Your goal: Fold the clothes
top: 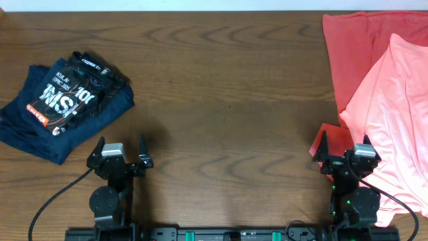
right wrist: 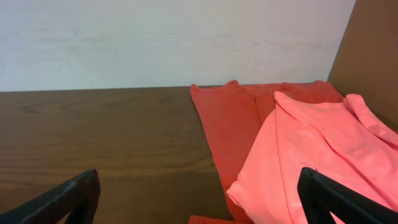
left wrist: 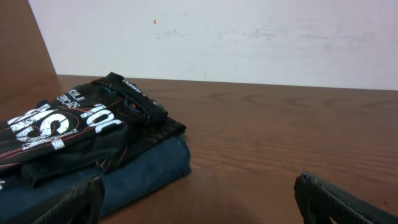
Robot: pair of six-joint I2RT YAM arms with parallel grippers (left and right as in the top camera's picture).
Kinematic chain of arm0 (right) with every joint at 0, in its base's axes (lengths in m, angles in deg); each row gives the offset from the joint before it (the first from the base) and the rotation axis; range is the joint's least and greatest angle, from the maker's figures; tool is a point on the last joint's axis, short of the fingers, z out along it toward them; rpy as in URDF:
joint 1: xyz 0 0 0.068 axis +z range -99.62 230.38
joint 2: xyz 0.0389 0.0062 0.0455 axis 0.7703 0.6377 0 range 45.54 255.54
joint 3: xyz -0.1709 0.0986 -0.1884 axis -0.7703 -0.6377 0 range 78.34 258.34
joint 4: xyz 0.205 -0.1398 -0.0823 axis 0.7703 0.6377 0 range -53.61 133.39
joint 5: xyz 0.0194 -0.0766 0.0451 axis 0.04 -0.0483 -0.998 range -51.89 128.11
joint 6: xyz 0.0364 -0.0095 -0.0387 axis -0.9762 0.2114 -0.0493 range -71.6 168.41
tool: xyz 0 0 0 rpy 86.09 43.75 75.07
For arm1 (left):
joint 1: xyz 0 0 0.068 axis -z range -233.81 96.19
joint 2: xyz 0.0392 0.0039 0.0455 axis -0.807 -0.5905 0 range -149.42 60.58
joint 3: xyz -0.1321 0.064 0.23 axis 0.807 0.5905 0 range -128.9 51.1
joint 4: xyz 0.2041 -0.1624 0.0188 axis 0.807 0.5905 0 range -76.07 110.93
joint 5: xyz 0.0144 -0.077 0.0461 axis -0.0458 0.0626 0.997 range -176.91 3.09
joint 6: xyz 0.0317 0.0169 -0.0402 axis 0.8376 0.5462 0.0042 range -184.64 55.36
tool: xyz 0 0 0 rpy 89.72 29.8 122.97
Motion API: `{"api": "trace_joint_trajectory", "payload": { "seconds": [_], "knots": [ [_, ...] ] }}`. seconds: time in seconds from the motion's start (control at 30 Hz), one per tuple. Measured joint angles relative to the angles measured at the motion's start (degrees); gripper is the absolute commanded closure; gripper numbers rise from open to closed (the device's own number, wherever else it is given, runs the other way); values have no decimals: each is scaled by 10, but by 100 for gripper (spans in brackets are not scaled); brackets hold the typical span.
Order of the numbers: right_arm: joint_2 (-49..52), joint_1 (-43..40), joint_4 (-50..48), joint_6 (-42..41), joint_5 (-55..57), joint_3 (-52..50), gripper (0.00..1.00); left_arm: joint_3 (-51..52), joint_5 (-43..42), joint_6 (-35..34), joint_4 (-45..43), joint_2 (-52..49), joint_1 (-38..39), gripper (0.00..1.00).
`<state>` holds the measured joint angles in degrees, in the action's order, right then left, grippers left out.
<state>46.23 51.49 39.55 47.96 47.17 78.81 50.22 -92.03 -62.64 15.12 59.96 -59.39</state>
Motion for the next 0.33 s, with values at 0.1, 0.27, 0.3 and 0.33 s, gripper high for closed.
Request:
{"api": "trace_joint_trajectory", "payload": {
  "seconds": [0.1,0.27,0.3,0.33],
  "knots": [
    [0,0,0,0,0,0,1,0,0,0,0,0,0,2],
    [0,0,0,0,0,0,1,0,0,0,0,0,0,2],
    [0,0,0,0,0,0,1,0,0,0,0,0,0,2],
    [0,0,0,0,0,0,1,0,0,0,0,0,0,2]
  ]
}}
